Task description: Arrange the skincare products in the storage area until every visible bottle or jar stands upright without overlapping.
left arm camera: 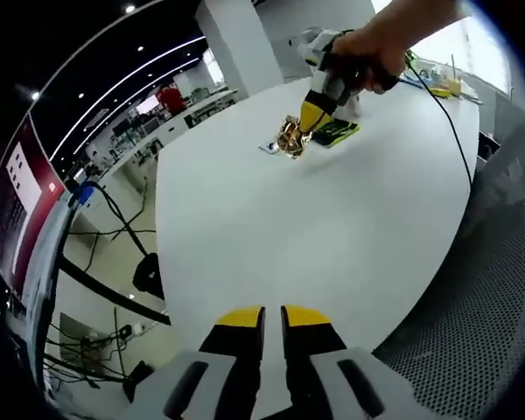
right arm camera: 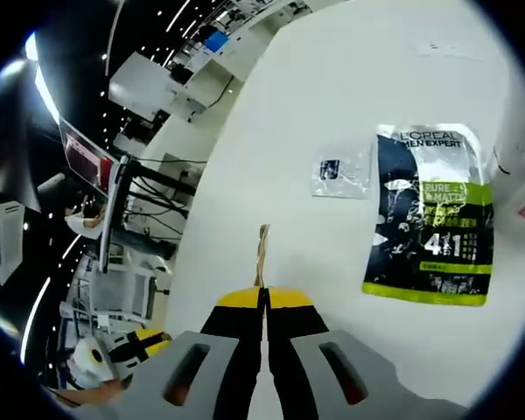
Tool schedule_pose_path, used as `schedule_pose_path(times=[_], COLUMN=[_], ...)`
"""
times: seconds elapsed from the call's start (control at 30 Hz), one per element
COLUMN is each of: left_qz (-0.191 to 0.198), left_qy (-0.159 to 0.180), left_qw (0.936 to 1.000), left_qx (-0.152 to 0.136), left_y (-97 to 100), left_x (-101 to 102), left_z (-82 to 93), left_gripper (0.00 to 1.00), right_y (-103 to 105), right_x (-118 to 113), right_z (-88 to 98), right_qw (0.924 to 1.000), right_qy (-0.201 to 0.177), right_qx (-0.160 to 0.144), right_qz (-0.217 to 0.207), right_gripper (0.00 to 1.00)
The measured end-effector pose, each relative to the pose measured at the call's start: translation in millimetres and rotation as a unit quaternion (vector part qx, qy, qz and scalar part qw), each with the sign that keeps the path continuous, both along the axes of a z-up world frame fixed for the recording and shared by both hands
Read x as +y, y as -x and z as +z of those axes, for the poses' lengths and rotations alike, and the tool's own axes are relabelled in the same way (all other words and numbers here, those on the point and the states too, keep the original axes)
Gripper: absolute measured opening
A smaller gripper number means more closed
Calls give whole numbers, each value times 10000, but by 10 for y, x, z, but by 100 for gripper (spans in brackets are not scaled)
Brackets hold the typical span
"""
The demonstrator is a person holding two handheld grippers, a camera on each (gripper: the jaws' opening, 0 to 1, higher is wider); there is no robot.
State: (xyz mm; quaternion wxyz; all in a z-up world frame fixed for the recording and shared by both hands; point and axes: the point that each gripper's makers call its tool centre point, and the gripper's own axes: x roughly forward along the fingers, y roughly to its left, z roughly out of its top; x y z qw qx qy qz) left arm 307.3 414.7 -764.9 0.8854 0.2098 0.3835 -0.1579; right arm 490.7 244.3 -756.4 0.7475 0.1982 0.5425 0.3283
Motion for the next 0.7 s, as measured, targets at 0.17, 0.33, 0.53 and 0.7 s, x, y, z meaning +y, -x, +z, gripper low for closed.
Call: schedule_pose_path(times=[0.17, 0.33, 0.53, 0.7], left_qz=[95, 152, 129, 124], left_qy=[171, 274, 309, 257], left_qw=[9998, 9995, 9994, 9995], left_qx=[83, 21, 76, 136], left_y=[10, 1, 10, 18], left_x=[-22, -46, -72, -60], left_z=[-22, 6, -16, -43], left_gripper=[11, 19, 24, 24], right_y=[-52, -91, -197, -269], right_x=[-67, -125, -184, -234], right_z=[-34, -102, -252, -357], right_qw=[9998, 9996, 9991, 9983], right_qy=[32, 173, 355, 424], right_qx=[116, 173, 237, 343], right_qz=[-129, -118, -80, -208], right_gripper=[0, 0, 0, 0])
